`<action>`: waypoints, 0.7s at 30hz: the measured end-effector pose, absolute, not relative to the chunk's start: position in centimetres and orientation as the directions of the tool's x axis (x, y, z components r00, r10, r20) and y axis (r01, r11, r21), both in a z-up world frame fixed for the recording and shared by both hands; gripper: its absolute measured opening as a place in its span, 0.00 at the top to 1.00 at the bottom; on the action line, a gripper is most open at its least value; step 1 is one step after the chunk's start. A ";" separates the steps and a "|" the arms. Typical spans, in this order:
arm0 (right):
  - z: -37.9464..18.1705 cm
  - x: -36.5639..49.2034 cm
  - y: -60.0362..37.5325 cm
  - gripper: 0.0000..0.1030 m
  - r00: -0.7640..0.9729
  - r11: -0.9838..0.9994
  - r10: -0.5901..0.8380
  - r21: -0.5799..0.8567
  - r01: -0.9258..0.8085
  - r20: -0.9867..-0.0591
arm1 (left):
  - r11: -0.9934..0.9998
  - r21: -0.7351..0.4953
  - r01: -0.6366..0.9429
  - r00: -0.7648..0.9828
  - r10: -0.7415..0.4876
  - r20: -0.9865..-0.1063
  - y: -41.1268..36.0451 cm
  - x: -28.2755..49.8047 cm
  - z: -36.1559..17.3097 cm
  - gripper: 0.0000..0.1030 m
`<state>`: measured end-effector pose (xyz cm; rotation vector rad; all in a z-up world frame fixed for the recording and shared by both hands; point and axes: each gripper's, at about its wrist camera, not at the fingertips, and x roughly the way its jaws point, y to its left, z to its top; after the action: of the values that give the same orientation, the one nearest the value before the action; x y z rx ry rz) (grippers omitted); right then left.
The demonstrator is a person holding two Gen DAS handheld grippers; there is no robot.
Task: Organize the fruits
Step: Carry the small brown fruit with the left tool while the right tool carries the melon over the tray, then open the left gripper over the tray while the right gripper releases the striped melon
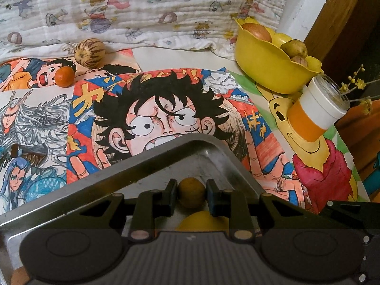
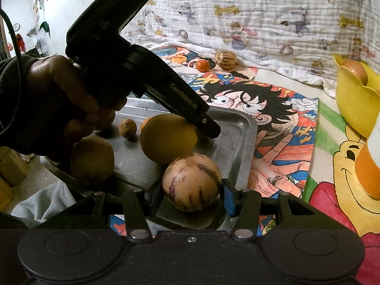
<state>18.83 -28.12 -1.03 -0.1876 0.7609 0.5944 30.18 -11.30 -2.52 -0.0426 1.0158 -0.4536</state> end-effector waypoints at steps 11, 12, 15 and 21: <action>-1.4 18.8 -27.8 0.48 0.563 0.812 0.430 0.029 -0.583 -0.706 | 0.905 -0.242 0.349 0.440 -0.387 -0.810 -11.3 30.3 -2.6 0.71; -1.4 18.8 -27.8 0.48 0.562 0.811 0.430 0.028 -0.585 -0.707 | 0.905 -0.242 0.349 0.441 -0.386 -0.810 -11.3 30.3 -2.6 0.71; -1.5 18.7 -27.5 0.47 0.562 0.806 0.422 0.011 -0.592 -0.711 | 0.906 -0.240 0.348 0.441 -0.384 -0.811 -11.3 30.3 -2.6 0.68; -1.2 18.7 -27.6 0.39 0.566 0.806 0.424 0.010 -0.592 -0.707 | 0.907 -0.244 0.343 0.441 -0.385 -0.811 -11.2 30.0 -2.3 0.54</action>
<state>18.74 -27.59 -1.18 -0.2390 0.7619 0.6039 30.04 -11.16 -2.28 -0.0461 1.0185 -0.4517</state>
